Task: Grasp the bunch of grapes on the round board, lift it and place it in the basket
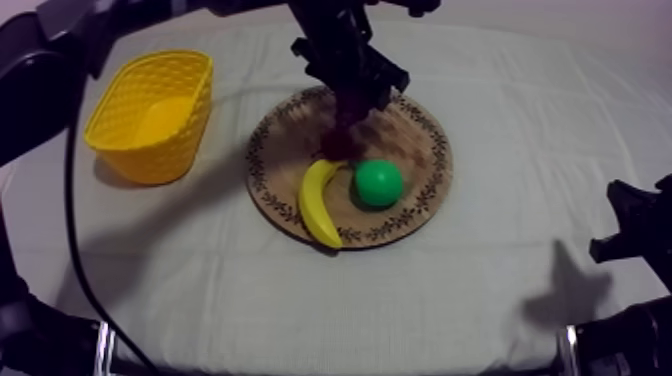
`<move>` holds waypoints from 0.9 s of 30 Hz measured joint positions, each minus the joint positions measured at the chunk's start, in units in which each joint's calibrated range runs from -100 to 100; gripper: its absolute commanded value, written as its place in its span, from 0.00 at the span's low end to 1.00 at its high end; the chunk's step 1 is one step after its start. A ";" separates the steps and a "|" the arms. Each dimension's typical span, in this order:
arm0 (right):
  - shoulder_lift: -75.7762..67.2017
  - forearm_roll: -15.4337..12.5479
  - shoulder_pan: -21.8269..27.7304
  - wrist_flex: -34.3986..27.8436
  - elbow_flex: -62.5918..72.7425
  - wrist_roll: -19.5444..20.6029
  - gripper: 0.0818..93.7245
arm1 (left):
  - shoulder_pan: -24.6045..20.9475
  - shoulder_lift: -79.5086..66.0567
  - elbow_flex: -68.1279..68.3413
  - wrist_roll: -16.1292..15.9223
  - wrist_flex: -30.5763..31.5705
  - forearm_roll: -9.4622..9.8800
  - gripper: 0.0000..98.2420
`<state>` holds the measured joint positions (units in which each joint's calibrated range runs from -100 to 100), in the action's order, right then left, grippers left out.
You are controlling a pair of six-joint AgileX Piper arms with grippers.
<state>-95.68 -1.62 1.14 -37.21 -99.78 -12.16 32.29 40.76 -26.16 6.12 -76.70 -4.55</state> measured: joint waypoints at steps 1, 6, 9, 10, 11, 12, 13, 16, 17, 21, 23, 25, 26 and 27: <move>0.00 0.00 0.00 0.00 0.00 0.00 0.00 | 0.33 -1.54 1.28 -0.46 0.31 0.46 0.59; 0.00 0.00 0.00 0.00 0.00 0.00 0.00 | 2.08 -8.71 7.89 -2.23 1.84 2.55 0.59; 0.00 0.00 0.00 0.00 0.00 0.00 0.00 | 3.31 -13.89 12.36 -1.87 3.10 3.74 0.59; 0.00 0.00 0.00 0.00 0.00 0.00 0.00 | 3.57 -15.64 13.50 -1.79 3.30 3.86 0.59; 0.00 0.00 0.00 0.00 0.00 0.00 0.00 | 3.83 -17.41 14.93 -1.60 3.91 3.94 0.59; 0.00 0.00 0.00 0.00 0.00 0.00 0.00 | 3.98 -19.19 16.03 -1.41 4.07 3.94 0.59; 0.00 0.00 0.00 0.00 0.00 0.00 0.00 | 4.02 -20.62 17.35 -1.21 4.29 4.02 0.59; 0.00 0.00 0.00 0.00 0.00 0.00 0.00 | 4.02 -25.73 21.13 -0.54 4.67 4.09 0.59; 0.00 0.00 0.00 0.00 0.00 0.00 0.00 | 3.87 -27.51 22.28 -0.29 4.78 4.09 0.59; 0.00 0.00 0.00 0.00 0.00 -0.03 0.00 | 2.50 -34.54 26.45 0.33 4.85 3.76 0.59; 0.00 0.00 0.00 0.00 0.00 -0.03 0.00 | 1.51 -37.50 28.30 0.40 4.81 3.44 0.59; 0.00 0.00 0.00 0.00 0.00 -0.03 0.00 | 0.07 -40.67 30.37 0.29 4.81 3.01 0.59; 0.00 0.00 0.00 0.00 0.00 -0.03 0.00 | -0.73 -41.88 31.11 0.26 4.81 2.90 0.59; 0.00 0.00 0.00 0.00 0.00 -0.03 0.00 | -1.63 -43.39 32.28 0.11 4.81 2.68 0.59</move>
<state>-95.68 -1.62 1.14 -37.21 -99.78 -12.19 30.66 -2.63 6.12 6.23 -71.89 -1.87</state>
